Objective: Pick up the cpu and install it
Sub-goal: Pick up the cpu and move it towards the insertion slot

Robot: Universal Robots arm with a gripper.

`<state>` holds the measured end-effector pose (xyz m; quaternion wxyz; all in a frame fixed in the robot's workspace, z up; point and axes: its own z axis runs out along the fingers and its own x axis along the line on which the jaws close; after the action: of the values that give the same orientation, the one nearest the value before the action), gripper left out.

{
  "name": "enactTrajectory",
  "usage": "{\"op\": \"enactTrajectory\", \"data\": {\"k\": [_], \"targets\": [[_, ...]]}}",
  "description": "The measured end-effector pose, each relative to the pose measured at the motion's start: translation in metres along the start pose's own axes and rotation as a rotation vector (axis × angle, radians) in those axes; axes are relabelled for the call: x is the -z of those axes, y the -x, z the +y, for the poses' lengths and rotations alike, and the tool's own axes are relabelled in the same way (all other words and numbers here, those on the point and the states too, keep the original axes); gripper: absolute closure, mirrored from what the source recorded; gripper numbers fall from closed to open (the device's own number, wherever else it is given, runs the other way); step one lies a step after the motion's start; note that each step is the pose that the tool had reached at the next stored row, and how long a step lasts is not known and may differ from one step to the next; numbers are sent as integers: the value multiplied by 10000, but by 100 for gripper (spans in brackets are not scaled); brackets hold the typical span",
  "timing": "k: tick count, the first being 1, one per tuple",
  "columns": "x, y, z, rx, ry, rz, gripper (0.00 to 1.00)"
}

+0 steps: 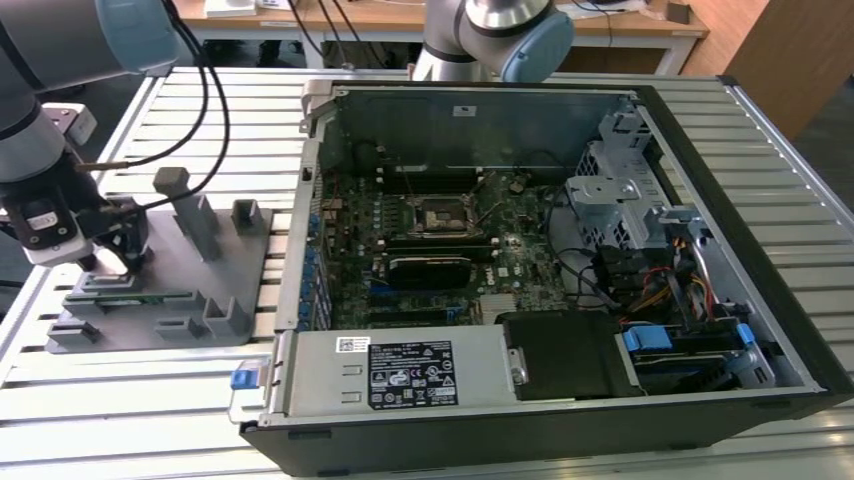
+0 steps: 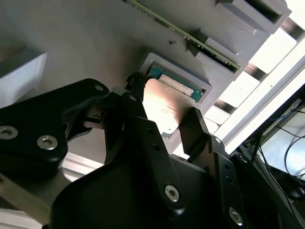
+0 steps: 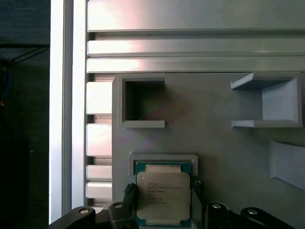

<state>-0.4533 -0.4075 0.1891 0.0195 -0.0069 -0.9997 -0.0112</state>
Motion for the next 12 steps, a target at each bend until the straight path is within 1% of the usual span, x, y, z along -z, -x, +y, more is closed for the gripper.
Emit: {"op": "enactTrajectory", "data": {"k": [4,7,9,12], "targets": [[44,-1,1,0,1,-1,46],[54,-1,0,1,-18,-12,46],[65,-3,1,1,1,-9,46],[79,-4,2,0,3,-11,46]]}}
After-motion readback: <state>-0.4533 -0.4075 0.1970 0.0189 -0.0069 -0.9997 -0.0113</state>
